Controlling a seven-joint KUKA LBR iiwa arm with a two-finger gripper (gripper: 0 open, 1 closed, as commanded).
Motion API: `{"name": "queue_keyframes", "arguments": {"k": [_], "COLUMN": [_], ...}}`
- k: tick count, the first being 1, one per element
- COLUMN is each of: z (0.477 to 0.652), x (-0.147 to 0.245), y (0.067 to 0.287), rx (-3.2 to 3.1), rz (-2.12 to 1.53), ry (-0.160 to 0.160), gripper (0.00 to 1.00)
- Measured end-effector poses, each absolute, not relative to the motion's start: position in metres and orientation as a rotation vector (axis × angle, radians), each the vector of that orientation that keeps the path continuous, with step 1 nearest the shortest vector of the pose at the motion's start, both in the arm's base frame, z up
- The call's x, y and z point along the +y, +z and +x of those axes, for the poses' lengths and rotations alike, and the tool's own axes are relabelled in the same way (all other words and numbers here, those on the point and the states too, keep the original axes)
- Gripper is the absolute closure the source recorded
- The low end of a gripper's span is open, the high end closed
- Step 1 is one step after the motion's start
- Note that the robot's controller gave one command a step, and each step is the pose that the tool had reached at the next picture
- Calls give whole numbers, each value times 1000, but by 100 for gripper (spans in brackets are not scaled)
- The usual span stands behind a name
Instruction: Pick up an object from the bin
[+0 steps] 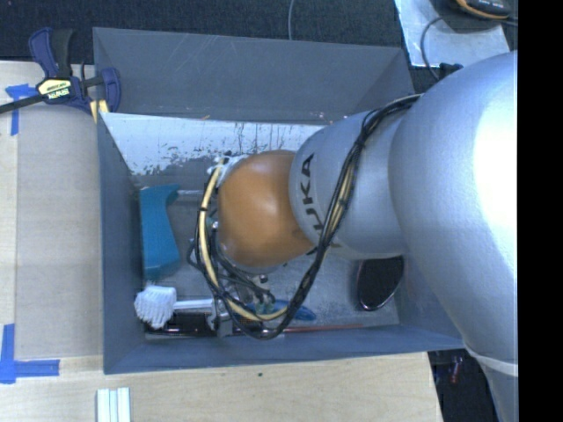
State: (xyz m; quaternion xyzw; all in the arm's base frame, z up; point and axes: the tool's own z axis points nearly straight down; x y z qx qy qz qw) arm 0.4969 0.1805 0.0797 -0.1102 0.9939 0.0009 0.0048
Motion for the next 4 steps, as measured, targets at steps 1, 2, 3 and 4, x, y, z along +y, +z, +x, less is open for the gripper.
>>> {"name": "queue_keyframes", "arguments": {"k": [1,2,3,4], "z": [492,493,489,487], "x": [203,189,195,190], "y": [70,70,72,71], "rx": [3108,3129,3121,3135], "rz": [-343,-181,-227,-73], "ry": [3,4,5,2], "gripper": [0,0,0,0]}}
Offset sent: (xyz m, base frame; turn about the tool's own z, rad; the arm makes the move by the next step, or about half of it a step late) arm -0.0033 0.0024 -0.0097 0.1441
